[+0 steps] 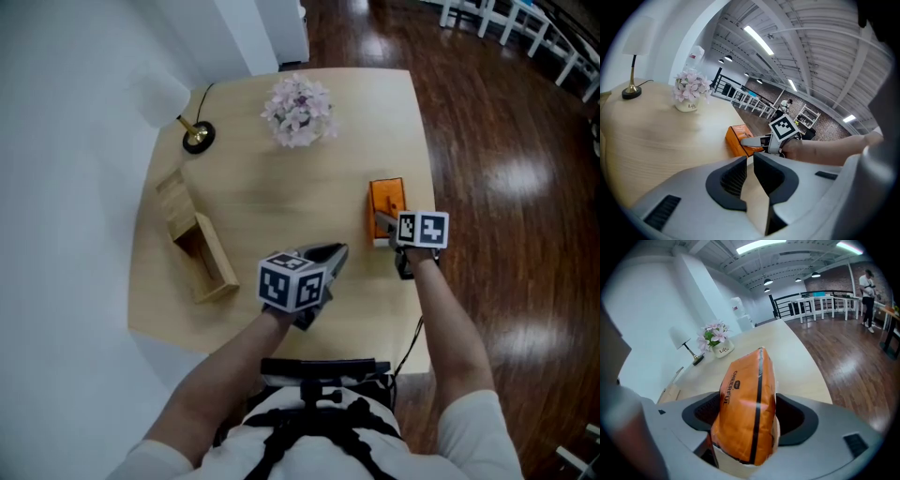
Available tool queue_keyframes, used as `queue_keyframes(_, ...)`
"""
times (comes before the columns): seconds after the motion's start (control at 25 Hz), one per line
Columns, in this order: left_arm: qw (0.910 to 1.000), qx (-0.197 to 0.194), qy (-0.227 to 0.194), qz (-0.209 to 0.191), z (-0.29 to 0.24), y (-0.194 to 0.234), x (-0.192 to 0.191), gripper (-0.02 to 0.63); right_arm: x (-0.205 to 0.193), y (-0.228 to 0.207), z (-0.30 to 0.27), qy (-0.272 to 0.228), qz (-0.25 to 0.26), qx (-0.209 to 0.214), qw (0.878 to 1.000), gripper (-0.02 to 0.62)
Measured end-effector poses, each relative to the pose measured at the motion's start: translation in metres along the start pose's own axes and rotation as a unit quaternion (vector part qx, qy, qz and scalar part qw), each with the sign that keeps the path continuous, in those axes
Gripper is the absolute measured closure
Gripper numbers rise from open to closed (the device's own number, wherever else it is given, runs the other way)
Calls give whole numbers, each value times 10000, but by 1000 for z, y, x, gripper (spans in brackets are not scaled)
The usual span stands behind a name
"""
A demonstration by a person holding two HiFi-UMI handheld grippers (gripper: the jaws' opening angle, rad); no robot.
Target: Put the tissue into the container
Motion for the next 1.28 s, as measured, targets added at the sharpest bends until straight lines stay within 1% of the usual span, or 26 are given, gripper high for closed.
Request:
queue_keyframes(0.12,9999,70,-25,74,4,2,-2,578,1,0,2,-59,-129,141,9998,237)
queue_keyframes(0.24,9998,136,-42,114,7,4,-5,578,3,0,6,-115,-64,169,9998,278)
queue_keyframes(0.4,9995,216,-160,171,11,6,-4,578,1,3,10,-113,-4,190,9998,301)
queue_keyframes(0.84,9968,473,-560,328,41,9,1,578,5,20,38,-277,-43,379,9989,304)
queue_keyframes(1.08,9958,338,-770,354,67,3,-1,578,-6,38,54,-301,-34,284,9991,305)
queue_keyframes(1.28,9950,245,-913,323,95,2,-8,578,-14,59,72,-469,-17,303,9984,307)
Point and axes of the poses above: the fingertips, and each gripper's own axes: z backward along the fingers, y to its left, x out of its top, the point moved 2 cm from there along z, backward along the fingers, and after that the axes turned 10 degrees about -z, right-handed, at the moved point
